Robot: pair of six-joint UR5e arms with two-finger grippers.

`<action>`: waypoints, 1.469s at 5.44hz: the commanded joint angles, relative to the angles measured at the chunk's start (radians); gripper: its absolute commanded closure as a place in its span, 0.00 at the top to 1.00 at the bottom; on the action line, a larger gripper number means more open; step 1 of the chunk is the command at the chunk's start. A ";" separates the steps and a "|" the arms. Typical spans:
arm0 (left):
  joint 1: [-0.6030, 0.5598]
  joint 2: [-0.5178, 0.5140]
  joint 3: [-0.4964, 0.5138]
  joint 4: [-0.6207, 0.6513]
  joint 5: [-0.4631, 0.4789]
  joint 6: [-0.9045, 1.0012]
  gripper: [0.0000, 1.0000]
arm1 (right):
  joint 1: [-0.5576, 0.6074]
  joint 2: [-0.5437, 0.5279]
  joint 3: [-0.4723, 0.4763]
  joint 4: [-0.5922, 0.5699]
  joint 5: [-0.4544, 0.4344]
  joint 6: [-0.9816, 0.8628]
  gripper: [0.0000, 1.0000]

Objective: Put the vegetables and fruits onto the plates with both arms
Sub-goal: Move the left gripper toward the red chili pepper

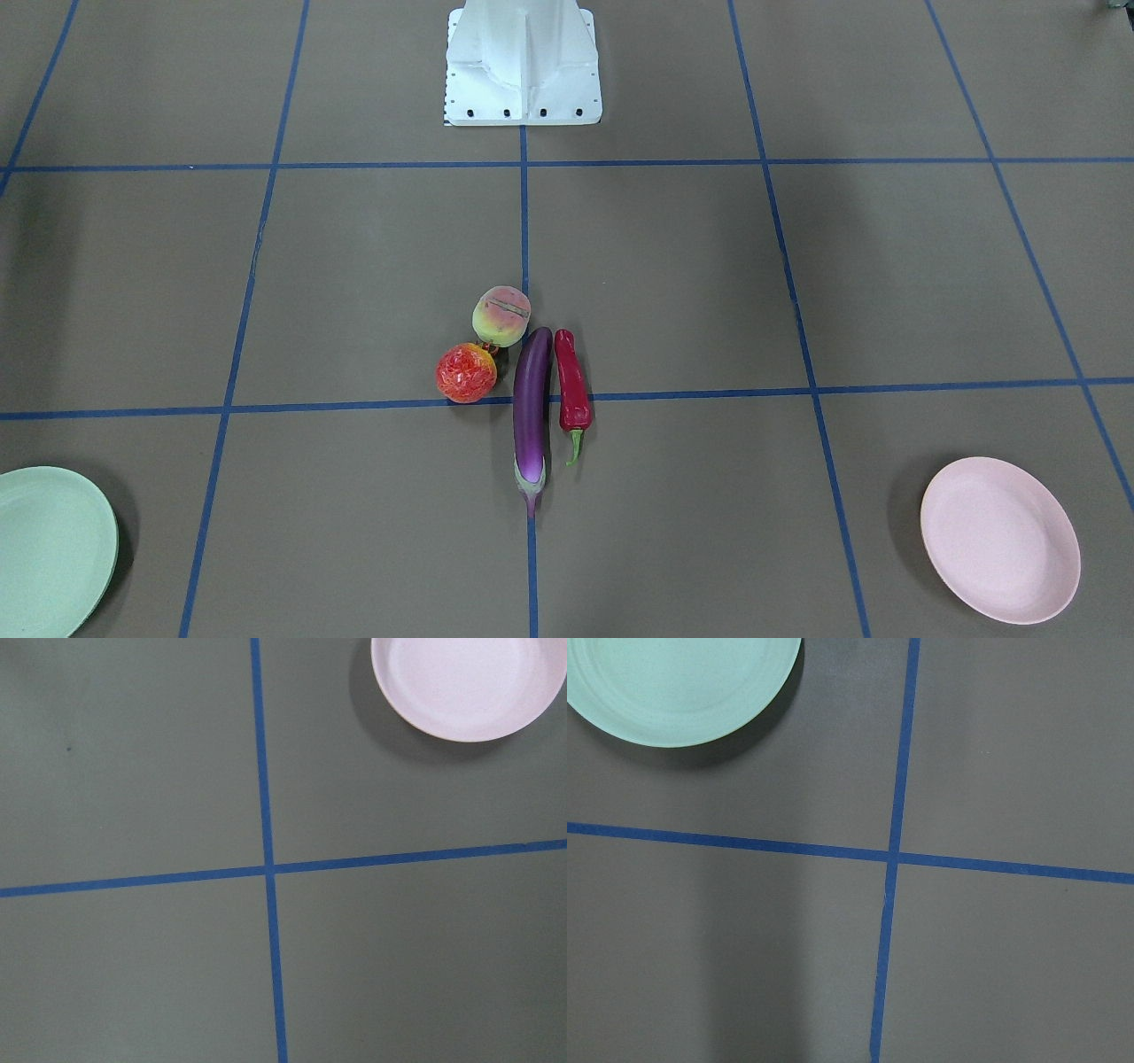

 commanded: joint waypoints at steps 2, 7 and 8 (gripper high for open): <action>0.145 -0.105 -0.033 -0.137 -0.042 -0.173 1.00 | -0.012 0.015 0.001 -0.002 0.001 0.006 1.00; 0.638 -0.542 0.205 -0.249 0.084 -0.970 1.00 | -0.071 0.044 -0.001 0.061 0.087 0.111 1.00; 0.721 -0.672 0.332 -0.261 0.177 -1.062 1.00 | -0.081 0.052 -0.004 0.099 0.104 0.117 1.00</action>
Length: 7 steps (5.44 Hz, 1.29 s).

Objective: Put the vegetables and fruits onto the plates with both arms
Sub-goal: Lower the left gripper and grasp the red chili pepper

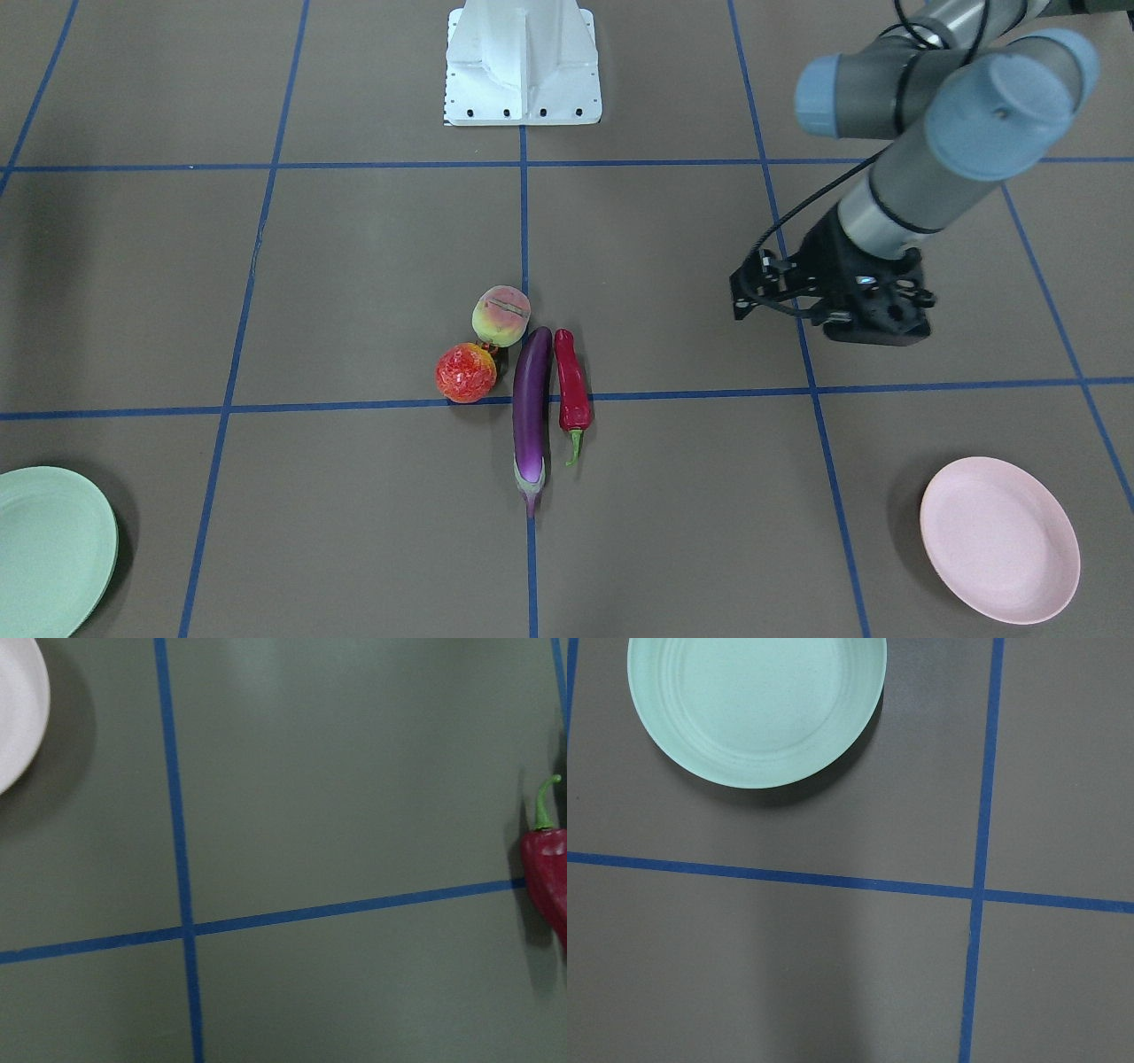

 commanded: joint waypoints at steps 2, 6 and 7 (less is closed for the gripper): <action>0.163 -0.183 0.326 -0.263 0.165 -0.242 0.99 | -0.091 0.014 -0.005 0.129 0.009 0.162 1.00; 0.239 -0.271 0.480 -0.298 0.263 -0.276 0.72 | -0.126 0.017 -0.005 0.176 0.012 0.241 1.00; 0.237 -0.269 0.482 -0.300 0.262 -0.273 0.69 | -0.126 0.017 -0.004 0.176 0.013 0.243 1.00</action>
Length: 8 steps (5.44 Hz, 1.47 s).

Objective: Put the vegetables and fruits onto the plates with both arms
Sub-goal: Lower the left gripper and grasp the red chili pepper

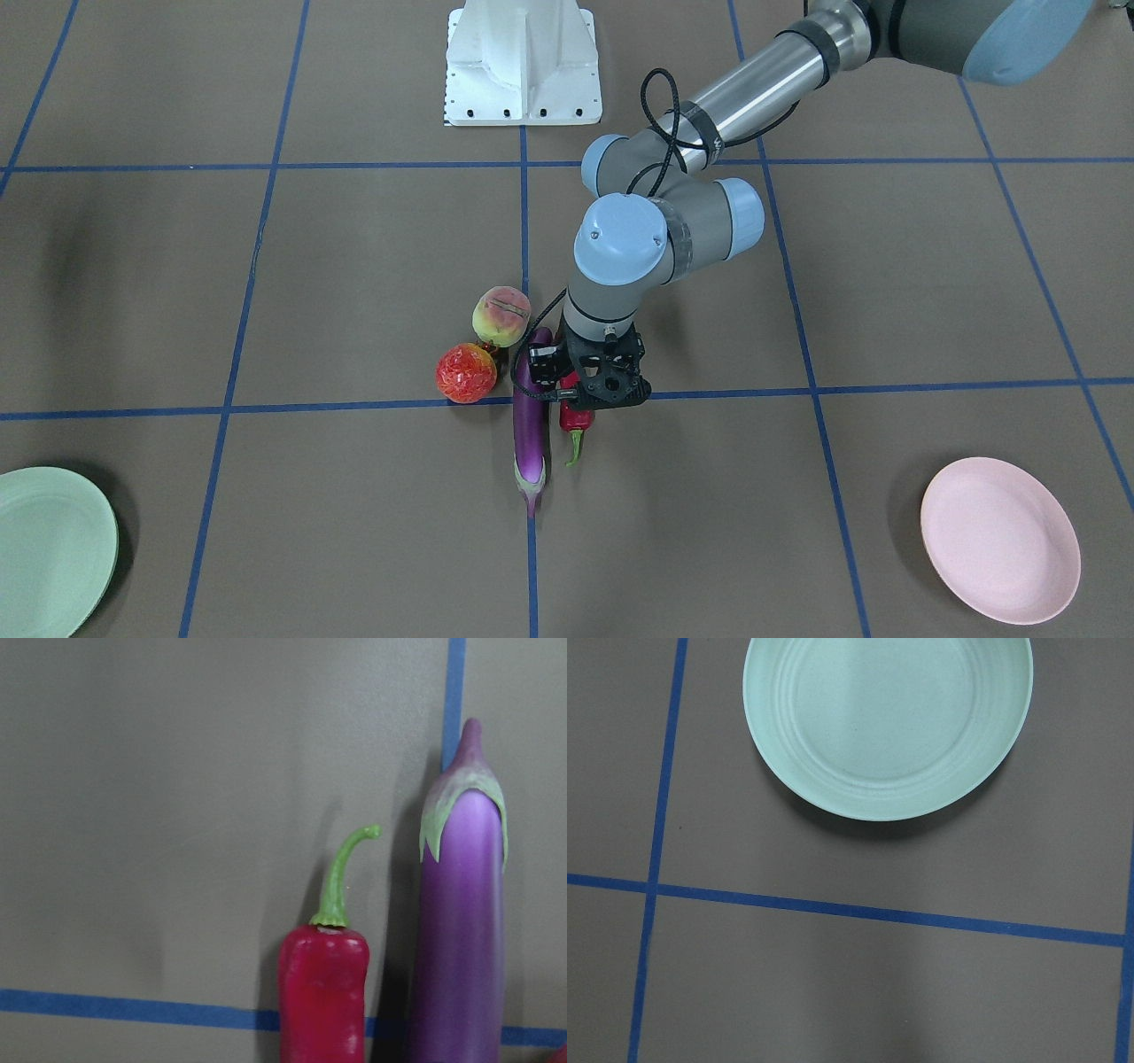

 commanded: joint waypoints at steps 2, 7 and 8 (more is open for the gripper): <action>0.002 0.000 0.010 0.000 0.000 0.002 0.60 | 0.000 0.002 0.004 0.000 0.003 0.001 1.00; 0.036 0.003 0.004 0.011 -0.003 -0.003 0.00 | 0.000 0.021 0.011 0.000 0.014 0.030 1.00; -0.016 0.005 -0.016 0.019 -0.010 0.002 0.00 | -0.014 0.058 0.014 0.003 0.036 0.103 1.00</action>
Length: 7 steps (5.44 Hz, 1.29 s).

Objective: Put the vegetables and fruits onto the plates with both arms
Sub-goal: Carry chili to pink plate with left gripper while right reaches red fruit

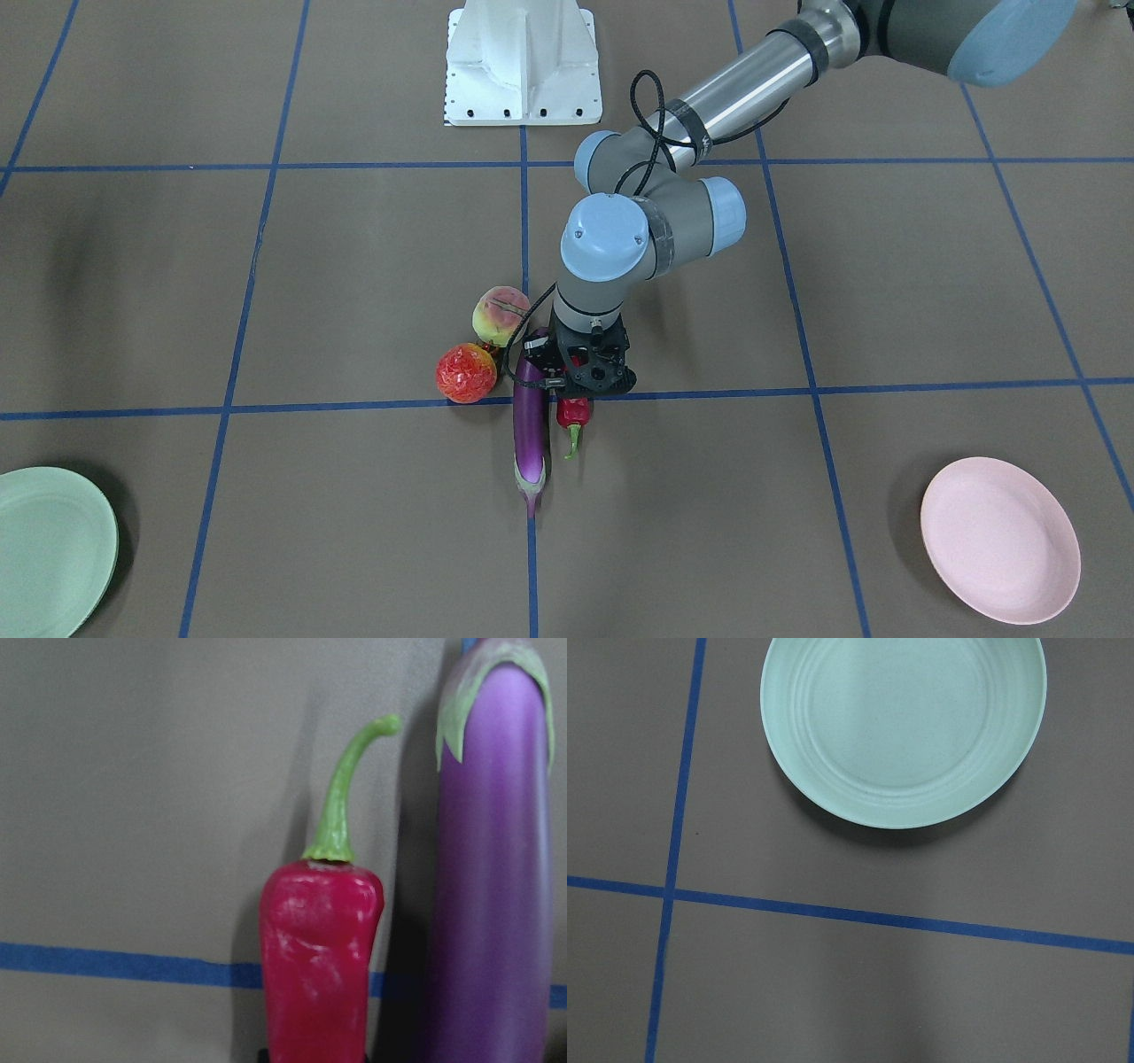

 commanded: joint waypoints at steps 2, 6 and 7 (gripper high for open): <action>-0.256 0.061 -0.074 0.060 -0.198 0.025 0.00 | -0.142 0.164 0.003 -0.001 0.024 0.286 1.00; -0.369 0.194 -0.259 0.133 -0.299 0.116 0.00 | -0.490 0.456 -0.075 0.002 -0.258 0.714 1.00; -0.372 0.235 -0.346 0.255 -0.296 0.213 0.00 | -0.536 0.552 -0.167 0.002 -0.301 0.773 0.99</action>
